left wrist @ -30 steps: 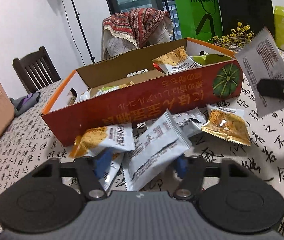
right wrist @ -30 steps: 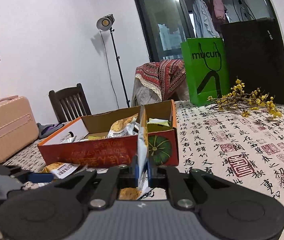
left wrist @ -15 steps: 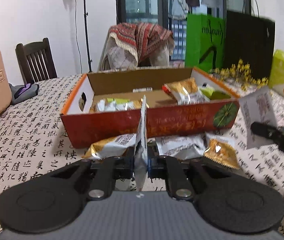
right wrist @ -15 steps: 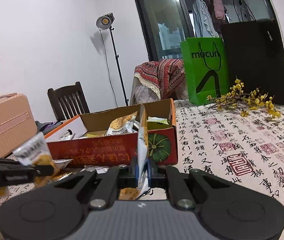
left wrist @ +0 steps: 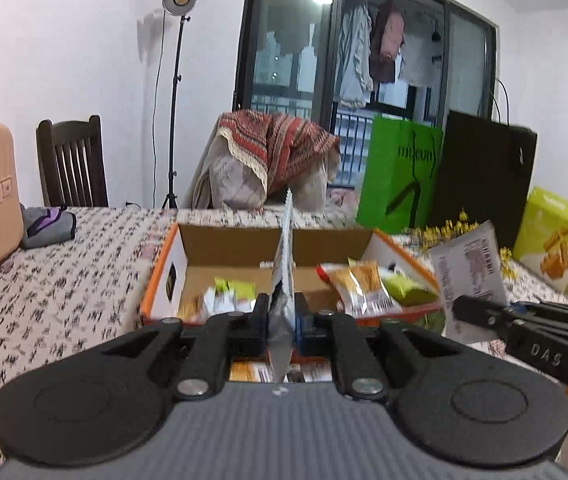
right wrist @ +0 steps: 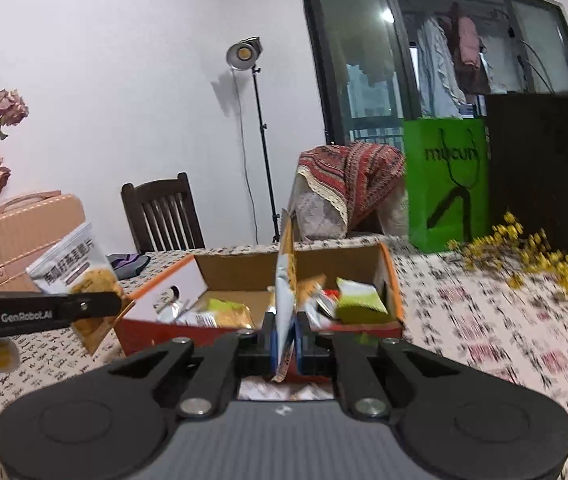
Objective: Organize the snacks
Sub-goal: 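Carry both held packets over the box, lower them in and open both tools, then lift both open tools out of the box and return to the cloth, then grasp a gold-and-white cracker packet with the right tool, then grasp a cracker packet with the left tool while the right tool holds its packet, then carry both cracker packets over the box, lower them in and open both tools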
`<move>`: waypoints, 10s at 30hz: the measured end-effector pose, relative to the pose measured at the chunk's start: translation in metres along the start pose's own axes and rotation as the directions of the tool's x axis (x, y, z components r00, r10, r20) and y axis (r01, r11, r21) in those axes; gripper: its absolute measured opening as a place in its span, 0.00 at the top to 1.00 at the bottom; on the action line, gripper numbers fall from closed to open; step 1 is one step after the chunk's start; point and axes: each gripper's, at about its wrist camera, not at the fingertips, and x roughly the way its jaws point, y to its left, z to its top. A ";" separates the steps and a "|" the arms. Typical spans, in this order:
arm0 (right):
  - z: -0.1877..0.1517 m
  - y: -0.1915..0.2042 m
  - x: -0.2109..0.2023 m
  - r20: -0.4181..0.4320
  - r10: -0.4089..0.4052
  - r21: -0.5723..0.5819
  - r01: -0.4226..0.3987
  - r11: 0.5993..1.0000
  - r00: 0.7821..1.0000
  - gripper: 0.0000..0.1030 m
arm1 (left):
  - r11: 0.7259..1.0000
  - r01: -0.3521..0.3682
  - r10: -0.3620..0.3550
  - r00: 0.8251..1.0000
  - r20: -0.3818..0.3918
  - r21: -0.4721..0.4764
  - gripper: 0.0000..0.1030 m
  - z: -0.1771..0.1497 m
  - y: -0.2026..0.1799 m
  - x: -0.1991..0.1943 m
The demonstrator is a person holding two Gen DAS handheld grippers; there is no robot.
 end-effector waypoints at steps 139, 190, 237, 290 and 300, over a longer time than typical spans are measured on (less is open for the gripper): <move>-0.056 -0.033 0.055 -0.264 -0.143 0.029 0.156 0.987 0.954 0.61 | 0.975 -0.212 0.199 0.966 -0.166 -0.064 0.00 -0.039 0.052 0.014; -0.053 -0.047 0.035 -0.159 -0.179 0.107 0.197 0.975 0.971 0.60 | 0.980 -0.196 0.201 0.943 -0.265 0.044 0.41 -0.051 0.017 0.065; -0.053 -0.039 0.031 -0.133 -0.165 0.067 0.175 0.982 0.977 0.60 | 0.988 -0.145 0.152 0.978 -0.140 0.056 0.38 -0.053 0.028 0.019; 0.026 -0.018 0.126 -0.036 -0.111 0.042 0.112 0.993 0.993 0.44 | 0.983 -0.162 0.168 0.983 0.073 -0.082 0.00 0.013 0.034 0.107; 0.026 -0.021 0.120 -0.023 -0.128 0.079 0.129 0.988 0.992 0.00 | 0.978 -0.175 0.185 0.979 0.087 -0.114 0.00 0.015 0.036 0.100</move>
